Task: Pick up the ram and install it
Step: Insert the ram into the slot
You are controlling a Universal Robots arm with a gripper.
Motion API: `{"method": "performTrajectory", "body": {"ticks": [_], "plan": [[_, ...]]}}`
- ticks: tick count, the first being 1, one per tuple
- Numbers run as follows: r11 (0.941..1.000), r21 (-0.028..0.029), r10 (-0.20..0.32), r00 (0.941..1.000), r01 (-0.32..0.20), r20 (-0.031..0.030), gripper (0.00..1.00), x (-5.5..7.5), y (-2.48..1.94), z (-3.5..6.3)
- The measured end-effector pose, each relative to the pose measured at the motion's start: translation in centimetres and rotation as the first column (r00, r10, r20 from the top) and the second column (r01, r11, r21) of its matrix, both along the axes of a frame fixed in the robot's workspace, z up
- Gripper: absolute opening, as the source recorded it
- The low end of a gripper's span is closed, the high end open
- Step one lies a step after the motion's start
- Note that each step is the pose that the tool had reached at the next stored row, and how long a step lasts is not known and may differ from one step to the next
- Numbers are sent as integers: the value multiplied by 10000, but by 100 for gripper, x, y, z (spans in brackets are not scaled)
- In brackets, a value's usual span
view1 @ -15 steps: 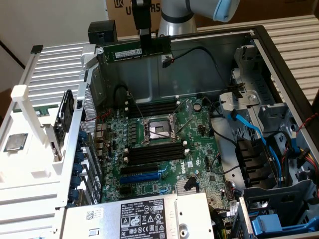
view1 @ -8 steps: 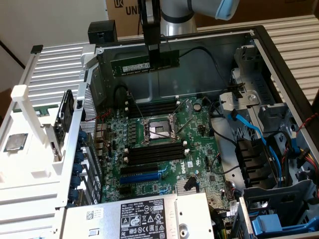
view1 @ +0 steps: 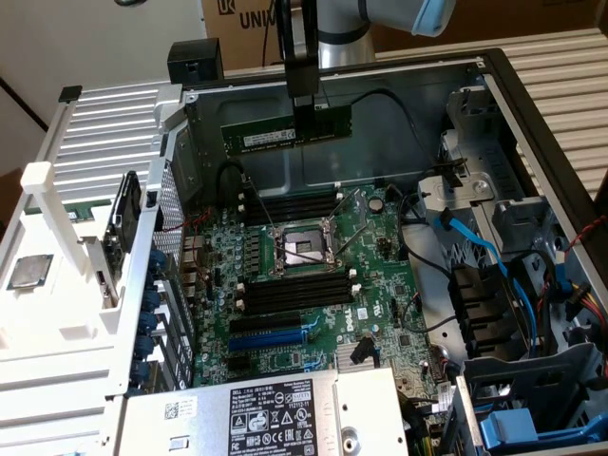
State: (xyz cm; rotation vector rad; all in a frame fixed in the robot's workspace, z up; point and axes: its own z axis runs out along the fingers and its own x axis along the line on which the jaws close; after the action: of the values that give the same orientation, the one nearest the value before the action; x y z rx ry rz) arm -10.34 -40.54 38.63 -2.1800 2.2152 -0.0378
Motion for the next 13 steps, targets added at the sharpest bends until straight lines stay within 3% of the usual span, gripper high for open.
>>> {"method": "performTrajectory", "body": {"ticks": [11,13], "plan": [[10000,-3,-7,10000,7,-2,13,1,0,0],[10000,-69,-8,10000,8,-21,13,1,2,-1]]}}
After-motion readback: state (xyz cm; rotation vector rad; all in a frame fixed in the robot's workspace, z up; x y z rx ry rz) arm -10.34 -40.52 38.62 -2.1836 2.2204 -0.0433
